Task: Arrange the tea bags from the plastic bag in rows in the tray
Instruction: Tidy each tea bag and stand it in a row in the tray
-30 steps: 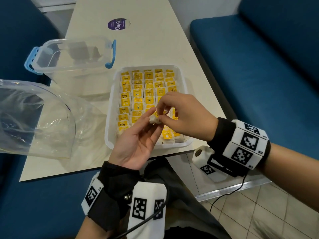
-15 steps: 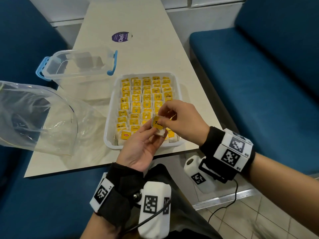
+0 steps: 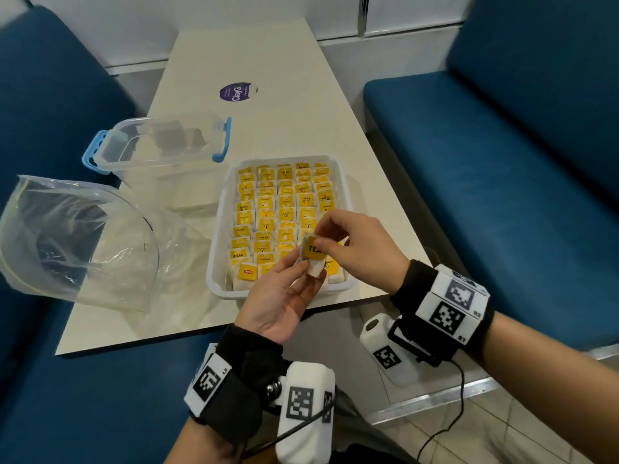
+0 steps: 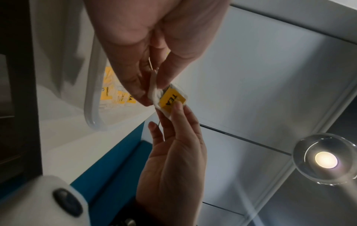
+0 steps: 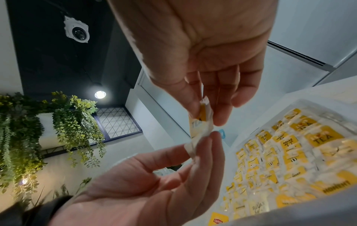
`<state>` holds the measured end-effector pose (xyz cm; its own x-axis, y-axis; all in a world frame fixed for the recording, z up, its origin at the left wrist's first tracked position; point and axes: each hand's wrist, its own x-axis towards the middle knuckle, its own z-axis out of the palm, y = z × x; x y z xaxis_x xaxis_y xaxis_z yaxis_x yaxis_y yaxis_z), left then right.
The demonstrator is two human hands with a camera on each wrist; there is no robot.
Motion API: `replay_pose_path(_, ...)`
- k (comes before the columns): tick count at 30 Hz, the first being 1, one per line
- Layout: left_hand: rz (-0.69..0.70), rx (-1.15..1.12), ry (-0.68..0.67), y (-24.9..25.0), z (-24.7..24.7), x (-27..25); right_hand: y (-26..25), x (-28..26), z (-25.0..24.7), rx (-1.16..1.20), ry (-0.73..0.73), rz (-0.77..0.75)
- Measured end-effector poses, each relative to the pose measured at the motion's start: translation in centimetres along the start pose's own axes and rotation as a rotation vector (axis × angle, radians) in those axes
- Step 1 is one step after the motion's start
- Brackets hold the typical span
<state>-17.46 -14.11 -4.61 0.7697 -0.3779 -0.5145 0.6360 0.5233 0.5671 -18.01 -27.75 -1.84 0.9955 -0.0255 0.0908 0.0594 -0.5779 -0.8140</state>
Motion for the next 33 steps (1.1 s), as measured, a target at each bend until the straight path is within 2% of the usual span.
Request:
replay_pose_path(6,0.031,-0.009,0.013,0.0,-0.8,-0.2,-0.2,-0.1,0.6,0.123,0.012,0.062)
replay_pose_path(10,0.056,0.007,0.04,0.0,-1.0,-0.1,-0.5,-0.1,0.8,0.036,-0.019,0.01)
replay_pose_path(15,0.038,-0.025,0.047,0.4,-1.3,0.2,-1.0,0.6,0.0,0.092,0.026,-0.01)
replay_pose_path(18,0.048,-0.035,0.064,0.6,-1.1,0.3,-1.1,1.1,-0.5,0.015,0.04,-0.028)
replay_pose_path(20,0.08,0.015,0.057,0.8,-1.0,0.3,-1.1,1.3,-1.0,0.045,-0.003,-0.015)
replay_pose_path(22,0.144,0.19,-0.005,0.9,-0.8,0.0,-1.1,1.5,-1.4,0.032,-0.057,-0.007)
replay_pose_path(24,0.274,0.473,-0.059,1.0,-0.4,-0.3,-1.1,1.4,-1.7,-0.038,-0.111,-0.014)
replay_pose_path(27,0.535,0.831,-0.036,1.9,0.4,-0.2,-1.3,1.1,-2.1,-0.011,-0.144,-0.014)
replay_pose_path(29,0.659,1.021,-0.008,2.7,0.8,0.1,-1.3,1.1,-2.5,-0.001,-0.128,-0.021)
replay_pose_path(31,0.703,1.136,-0.005,3.6,1.2,0.3,-1.3,1.0,-3.0,-0.113,-0.07,-0.058)
replay_pose_path(33,0.711,1.212,-0.044,4.6,1.6,0.5,-1.5,1.1,-3.6,-0.184,-0.09,-0.07)
